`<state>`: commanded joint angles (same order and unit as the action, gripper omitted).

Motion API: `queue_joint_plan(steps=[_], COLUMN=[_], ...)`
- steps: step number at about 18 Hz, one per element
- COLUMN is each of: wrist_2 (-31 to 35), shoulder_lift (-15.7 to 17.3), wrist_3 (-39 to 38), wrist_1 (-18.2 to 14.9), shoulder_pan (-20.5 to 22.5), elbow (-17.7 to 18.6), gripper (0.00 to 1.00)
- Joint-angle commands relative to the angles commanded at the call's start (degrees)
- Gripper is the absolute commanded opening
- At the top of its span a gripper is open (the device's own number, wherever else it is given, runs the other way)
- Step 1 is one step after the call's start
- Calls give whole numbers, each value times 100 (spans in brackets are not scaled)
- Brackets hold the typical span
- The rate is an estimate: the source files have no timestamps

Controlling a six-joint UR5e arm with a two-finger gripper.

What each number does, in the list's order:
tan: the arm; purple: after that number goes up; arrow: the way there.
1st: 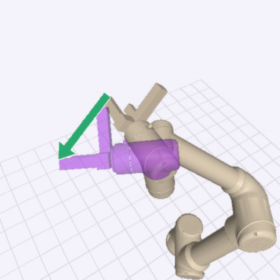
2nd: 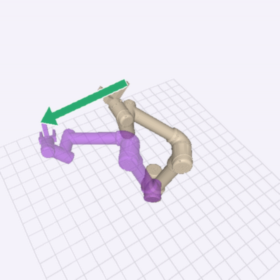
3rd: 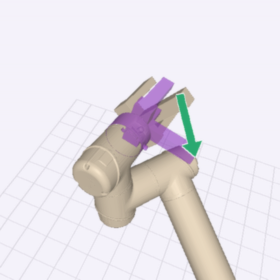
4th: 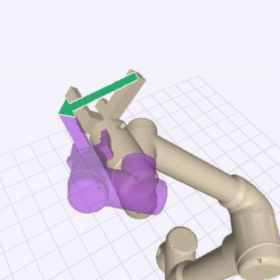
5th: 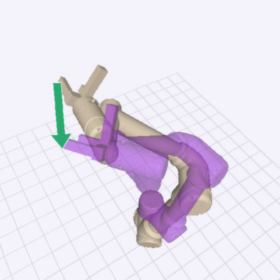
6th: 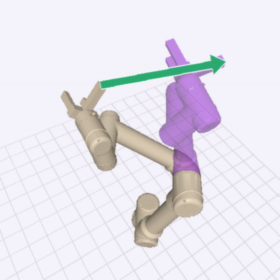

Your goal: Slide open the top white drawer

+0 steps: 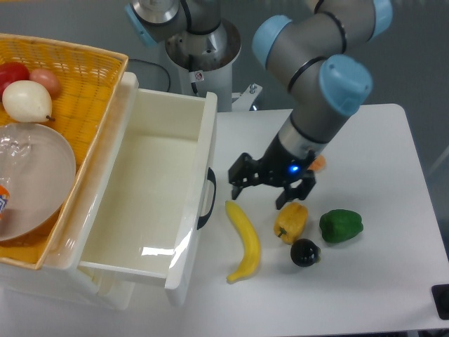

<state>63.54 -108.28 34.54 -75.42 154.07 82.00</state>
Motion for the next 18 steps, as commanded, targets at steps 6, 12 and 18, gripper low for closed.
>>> queue_joint_plan(steps=[6, 12, 18], wrist_2=[632, 1888, 2487], shoulder_lift=[79, 70, 105], wrist_3=[1561, 3275, 4962], wrist_1=[344, 353, 353], shoulder_pan=[141, 150, -17], elbow=[185, 185, 281], gripper=[100, 100, 100])
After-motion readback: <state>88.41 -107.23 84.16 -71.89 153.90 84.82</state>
